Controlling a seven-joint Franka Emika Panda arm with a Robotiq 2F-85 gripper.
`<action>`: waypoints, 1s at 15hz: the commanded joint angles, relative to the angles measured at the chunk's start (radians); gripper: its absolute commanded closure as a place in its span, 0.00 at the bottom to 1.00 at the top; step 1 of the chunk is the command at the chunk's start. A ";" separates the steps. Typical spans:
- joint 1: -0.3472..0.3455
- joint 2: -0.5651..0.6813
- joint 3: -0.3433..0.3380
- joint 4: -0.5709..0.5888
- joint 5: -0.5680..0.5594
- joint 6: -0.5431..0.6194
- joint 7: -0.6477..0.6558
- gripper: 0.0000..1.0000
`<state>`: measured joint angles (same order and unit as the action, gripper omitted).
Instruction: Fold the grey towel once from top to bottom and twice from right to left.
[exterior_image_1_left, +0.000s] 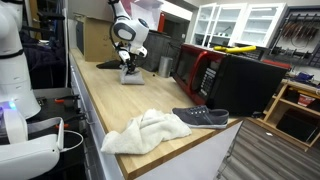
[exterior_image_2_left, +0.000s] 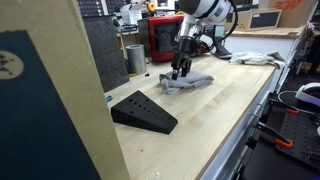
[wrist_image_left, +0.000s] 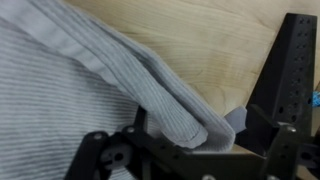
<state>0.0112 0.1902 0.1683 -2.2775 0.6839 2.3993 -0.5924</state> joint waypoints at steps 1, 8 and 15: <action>0.012 -0.043 0.026 -0.018 0.050 -0.049 -0.062 0.00; 0.015 -0.288 -0.013 -0.095 0.109 -0.176 -0.105 0.00; -0.014 -0.419 -0.181 -0.109 0.050 -0.082 -0.035 0.00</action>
<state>0.0162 -0.2047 0.0351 -2.3573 0.7576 2.2527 -0.6569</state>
